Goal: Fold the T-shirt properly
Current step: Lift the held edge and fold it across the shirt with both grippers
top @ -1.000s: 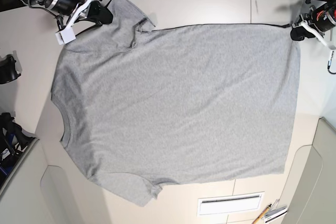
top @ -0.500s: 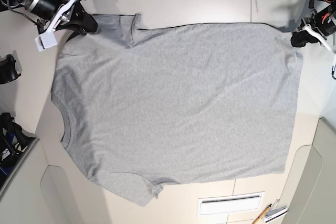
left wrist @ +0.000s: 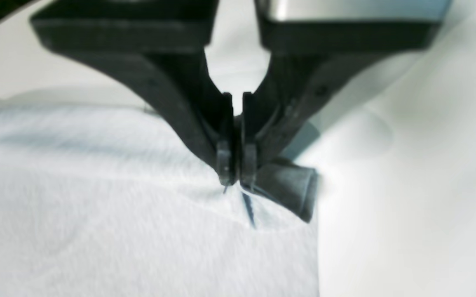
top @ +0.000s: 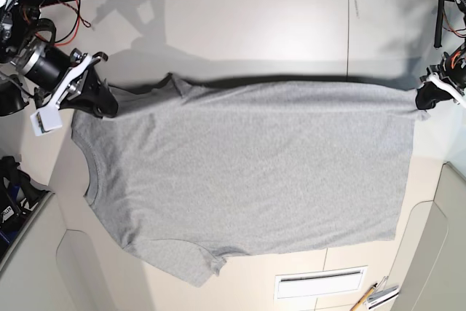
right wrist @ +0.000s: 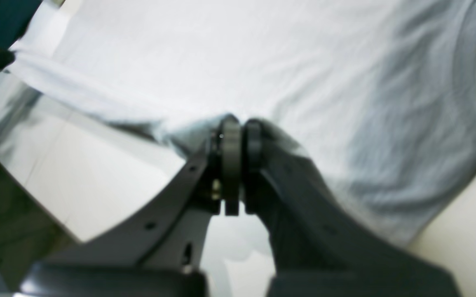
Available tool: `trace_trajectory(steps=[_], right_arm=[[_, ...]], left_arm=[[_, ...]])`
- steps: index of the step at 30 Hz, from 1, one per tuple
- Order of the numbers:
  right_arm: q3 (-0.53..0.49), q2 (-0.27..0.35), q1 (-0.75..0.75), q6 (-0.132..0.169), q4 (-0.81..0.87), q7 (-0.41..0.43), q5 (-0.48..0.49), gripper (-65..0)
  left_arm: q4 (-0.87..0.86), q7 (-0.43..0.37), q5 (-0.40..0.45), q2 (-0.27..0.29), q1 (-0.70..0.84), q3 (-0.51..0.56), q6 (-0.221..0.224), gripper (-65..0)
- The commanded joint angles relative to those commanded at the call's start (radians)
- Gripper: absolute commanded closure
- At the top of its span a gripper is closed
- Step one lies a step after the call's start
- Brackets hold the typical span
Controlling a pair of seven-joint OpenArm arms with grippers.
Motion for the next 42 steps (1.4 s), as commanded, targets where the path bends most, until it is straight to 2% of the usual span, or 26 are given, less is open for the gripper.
trace_trajectory(steps=[4,8,13,21,28,35,38,42], right_arm=[[-0.024,0.0,0.143,0.0,-0.145,0.001,-0.002,0.0],[-0.081,-0.001,0.264,0.0,-0.306,0.014,-0.005,0.0],[-0.157,-0.003,0.376,0.001,-0.426,0.087,-0.102,0.0],[-0.229,-0.003,0.478,0.0,-0.508,0.156,-0.225,0.0],[-0.236,-0.004,0.48,0.0,-0.551,0.275,-0.303,0.0],[-0.236,-0.009,0.485,0.0,-0.662,0.364,-0.368,0.0],[-0.235,-0.008,0.503,0.0,-0.695,0.365,-0.374,0.0],[-0.235,-0.009,0.523,-0.008,-0.722,0.371,-0.374,0.0]], left_arm=[[-0.027,-0.03,0.048,0.002,-0.045,0.006,0.0,0.0],[-0.117,-0.064,0.092,0.003,-0.114,0.087,0.0,0.0],[-0.229,-0.13,0.218,0.002,-0.231,0.144,0.0,0.0],[-0.325,-0.158,0.224,0.005,-0.318,0.146,0.0,0.0],[-0.425,-0.233,0.224,0.006,-0.337,0.147,0.0,0.0],[-0.432,-0.276,0.227,0.011,-0.34,0.147,0.0,0.0],[-0.433,-0.302,0.268,0.011,-0.349,0.148,0.0,0.0],[-0.433,-0.303,0.264,0.011,-0.36,0.154,0.0,0.0]])
